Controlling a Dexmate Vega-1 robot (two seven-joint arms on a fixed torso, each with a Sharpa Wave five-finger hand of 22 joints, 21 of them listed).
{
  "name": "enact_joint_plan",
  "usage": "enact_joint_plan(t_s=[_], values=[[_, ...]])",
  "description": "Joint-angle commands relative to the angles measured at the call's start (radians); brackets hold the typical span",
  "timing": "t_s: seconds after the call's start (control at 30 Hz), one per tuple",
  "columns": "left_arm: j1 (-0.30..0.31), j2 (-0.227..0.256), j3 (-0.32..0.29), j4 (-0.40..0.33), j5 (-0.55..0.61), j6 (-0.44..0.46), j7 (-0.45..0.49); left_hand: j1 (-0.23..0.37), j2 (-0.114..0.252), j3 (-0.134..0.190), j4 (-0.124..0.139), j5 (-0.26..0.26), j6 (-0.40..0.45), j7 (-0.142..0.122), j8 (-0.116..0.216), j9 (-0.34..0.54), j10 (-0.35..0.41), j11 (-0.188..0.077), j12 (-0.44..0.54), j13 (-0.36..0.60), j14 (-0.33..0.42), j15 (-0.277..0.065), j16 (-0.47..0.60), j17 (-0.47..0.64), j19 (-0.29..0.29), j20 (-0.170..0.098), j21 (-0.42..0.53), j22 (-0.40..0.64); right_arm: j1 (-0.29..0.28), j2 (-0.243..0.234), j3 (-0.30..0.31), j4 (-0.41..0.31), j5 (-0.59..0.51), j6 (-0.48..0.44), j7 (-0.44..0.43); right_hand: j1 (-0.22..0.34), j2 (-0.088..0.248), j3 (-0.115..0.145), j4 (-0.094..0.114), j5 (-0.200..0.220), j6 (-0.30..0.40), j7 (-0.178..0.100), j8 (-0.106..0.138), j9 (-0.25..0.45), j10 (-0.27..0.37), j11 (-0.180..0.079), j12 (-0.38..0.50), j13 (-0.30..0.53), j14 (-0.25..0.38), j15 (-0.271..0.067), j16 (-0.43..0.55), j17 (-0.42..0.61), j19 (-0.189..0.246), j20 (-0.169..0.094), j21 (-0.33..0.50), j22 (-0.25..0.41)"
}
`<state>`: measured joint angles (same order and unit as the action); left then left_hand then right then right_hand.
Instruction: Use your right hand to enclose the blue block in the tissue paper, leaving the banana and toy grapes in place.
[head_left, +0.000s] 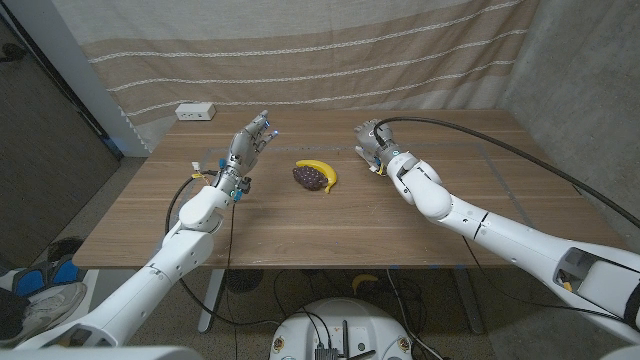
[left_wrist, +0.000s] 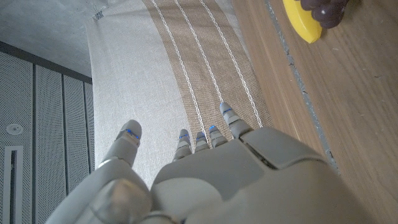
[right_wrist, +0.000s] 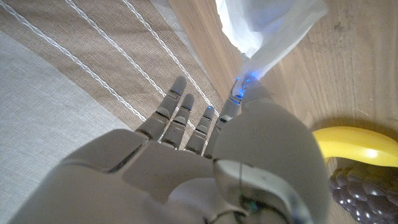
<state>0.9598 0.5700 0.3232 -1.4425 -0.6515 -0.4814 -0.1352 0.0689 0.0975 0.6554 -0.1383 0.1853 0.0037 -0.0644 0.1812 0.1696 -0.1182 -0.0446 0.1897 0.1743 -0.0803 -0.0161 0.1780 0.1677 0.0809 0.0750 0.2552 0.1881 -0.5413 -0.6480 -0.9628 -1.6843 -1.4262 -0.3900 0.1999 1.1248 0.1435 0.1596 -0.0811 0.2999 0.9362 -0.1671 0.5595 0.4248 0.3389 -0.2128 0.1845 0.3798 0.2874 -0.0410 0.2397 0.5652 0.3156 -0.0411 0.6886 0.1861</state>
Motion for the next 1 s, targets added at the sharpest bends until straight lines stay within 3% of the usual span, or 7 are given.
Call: enact_joint_plan(t_s=[0.03, 0.57, 1.0], values=[[0.005, -0.007, 0.000, 0.000, 0.000, -0.011, 0.009, -0.007, 0.039, 0.005, 0.007, -0.001, 0.010, 0.000, 0.001, 0.006, 0.001, 0.000, 0.005, 0.004, 0.004, -0.002, 0.000, 0.003, 0.011, -0.003, -0.002, 0.003, 0.025, 0.001, 0.011, 0.021, -0.018, 0.053, -0.031, -0.005, 0.001, -0.004, 0.000, 0.007, 0.039, -0.042, 0.004, 0.002, -0.005, 0.004, 0.008, -0.001, -0.005, -0.183, -0.002, 0.002, -0.007, -0.106, -0.002, -0.001], [0.013, -0.016, 0.003, -0.022, 0.028, 0.014, 0.077, -0.009, 0.037, 0.005, 0.007, -0.001, 0.010, -0.001, 0.001, 0.006, 0.002, 0.000, 0.005, 0.004, 0.004, -0.003, 0.000, 0.003, 0.011, -0.004, -0.004, 0.003, 0.096, 0.039, -0.037, 0.167, 0.020, 0.128, -0.102, -0.003, 0.004, -0.008, 0.001, 0.012, 0.046, -0.042, -0.001, -0.003, 0.003, 0.004, 0.015, -0.010, 0.002, -0.184, 0.004, 0.005, -0.007, -0.117, -0.003, -0.001], [0.014, -0.029, 0.013, -0.047, 0.065, 0.035, 0.141, -0.010, 0.037, 0.006, 0.007, -0.001, 0.010, -0.002, 0.001, 0.006, 0.001, 0.000, 0.005, 0.005, 0.005, -0.001, 0.000, 0.002, 0.012, -0.004, -0.005, 0.003, 0.176, 0.097, -0.107, 0.335, 0.074, 0.164, -0.213, 0.002, 0.004, -0.011, 0.000, 0.016, 0.050, -0.042, -0.007, -0.011, 0.006, 0.004, 0.018, -0.016, 0.005, -0.184, 0.008, 0.006, -0.006, -0.121, -0.003, -0.001]])
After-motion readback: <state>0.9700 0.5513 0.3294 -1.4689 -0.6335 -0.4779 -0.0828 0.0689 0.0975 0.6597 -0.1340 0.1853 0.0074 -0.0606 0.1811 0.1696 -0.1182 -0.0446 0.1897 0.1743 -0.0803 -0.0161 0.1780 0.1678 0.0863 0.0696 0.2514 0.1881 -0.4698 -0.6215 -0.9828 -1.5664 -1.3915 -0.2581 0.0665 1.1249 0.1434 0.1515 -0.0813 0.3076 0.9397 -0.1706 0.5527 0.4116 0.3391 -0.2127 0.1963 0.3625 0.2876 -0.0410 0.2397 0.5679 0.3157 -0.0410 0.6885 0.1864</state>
